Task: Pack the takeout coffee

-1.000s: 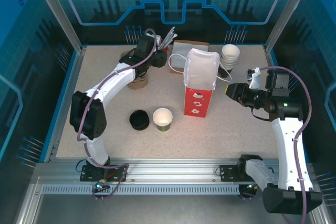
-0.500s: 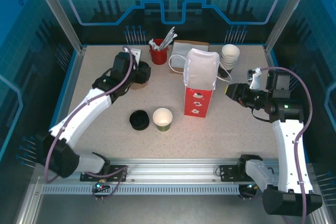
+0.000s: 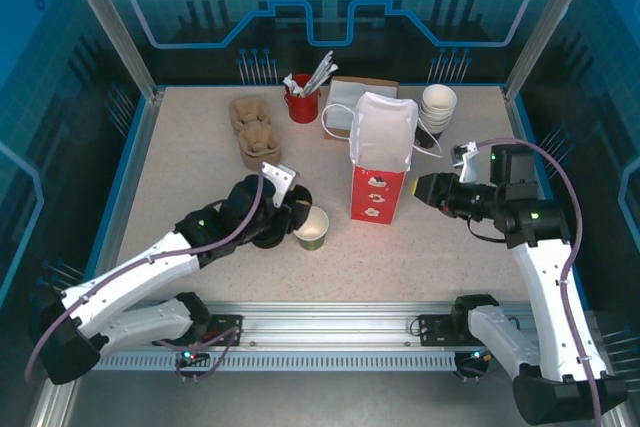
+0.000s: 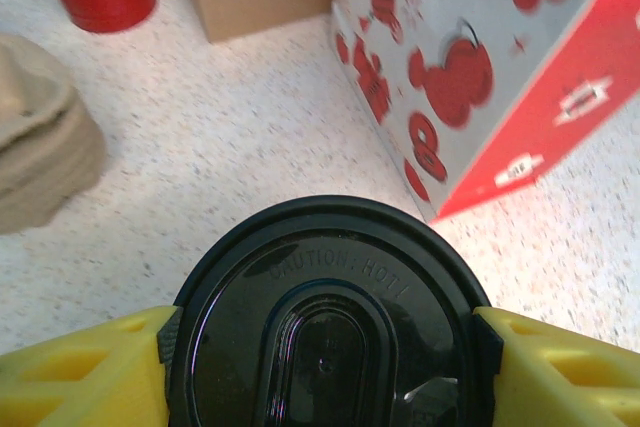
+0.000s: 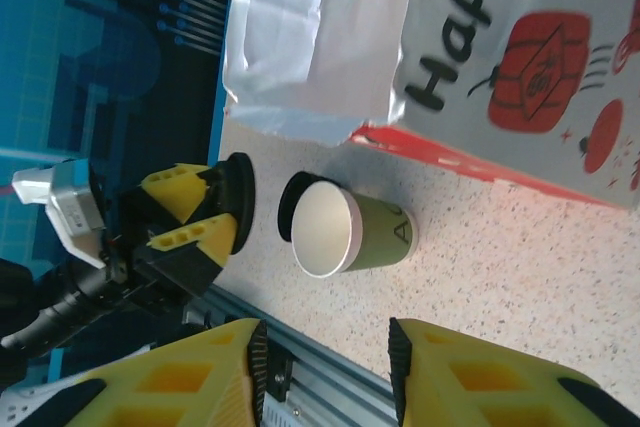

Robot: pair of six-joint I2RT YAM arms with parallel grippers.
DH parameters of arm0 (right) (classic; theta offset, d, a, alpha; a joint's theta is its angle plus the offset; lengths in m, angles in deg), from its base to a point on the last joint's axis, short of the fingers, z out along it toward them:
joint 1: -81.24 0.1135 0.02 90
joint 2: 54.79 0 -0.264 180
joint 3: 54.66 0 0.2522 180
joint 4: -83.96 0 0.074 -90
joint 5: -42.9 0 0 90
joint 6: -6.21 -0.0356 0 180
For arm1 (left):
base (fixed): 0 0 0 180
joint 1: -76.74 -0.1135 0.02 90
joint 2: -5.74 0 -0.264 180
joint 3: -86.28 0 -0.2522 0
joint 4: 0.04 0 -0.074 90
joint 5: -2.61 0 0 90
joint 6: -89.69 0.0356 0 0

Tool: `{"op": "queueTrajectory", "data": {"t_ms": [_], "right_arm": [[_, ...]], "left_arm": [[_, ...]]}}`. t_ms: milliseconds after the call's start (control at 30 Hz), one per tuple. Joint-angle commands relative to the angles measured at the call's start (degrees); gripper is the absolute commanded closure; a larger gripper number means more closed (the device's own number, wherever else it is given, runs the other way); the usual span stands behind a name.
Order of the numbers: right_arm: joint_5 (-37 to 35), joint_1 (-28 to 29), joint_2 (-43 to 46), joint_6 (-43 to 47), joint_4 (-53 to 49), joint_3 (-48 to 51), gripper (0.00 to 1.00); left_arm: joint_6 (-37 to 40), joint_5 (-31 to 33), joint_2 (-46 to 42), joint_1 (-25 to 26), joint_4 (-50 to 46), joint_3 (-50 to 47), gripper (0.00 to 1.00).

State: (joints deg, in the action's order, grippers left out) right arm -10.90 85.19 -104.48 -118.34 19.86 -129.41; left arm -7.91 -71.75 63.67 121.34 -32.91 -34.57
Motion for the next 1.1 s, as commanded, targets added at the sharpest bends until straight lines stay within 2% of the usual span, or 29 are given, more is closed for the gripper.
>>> {"op": "queueTrajectory", "data": {"t_ms": [0,133,267,367,667,1067], "right_arm": [[-0.94,3.43,1.55,-3.22,2.86,2.45,0.60],[0.13,7.80,2.65,-7.41,7.24,5.56,0.59],[-4.13,13.40,3.18,-9.05,8.27,7.09,0.59],[-5.79,15.48,3.22,-10.67,9.83,8.93,0.60],[-8.95,19.31,2.43,-13.30,13.41,12.04,0.60],[-10.44,20.76,1.18,-13.41,14.30,11.72,0.60]], "left_arm": [[-0.34,-0.33,-0.77,1.93,5.43,-3.18,0.30],[-0.45,-0.70,0.24,2.20,6.88,-3.97,0.30],[1.22,0.02,0.89,2.91,9.18,-5.14,0.30],[2.23,-0.12,2.19,3.32,10.02,-5.27,0.30],[4.73,1.96,6.48,5.50,12.04,-5.95,0.30],[6.54,3.60,8.93,5.96,13.57,-7.15,0.27]]}}
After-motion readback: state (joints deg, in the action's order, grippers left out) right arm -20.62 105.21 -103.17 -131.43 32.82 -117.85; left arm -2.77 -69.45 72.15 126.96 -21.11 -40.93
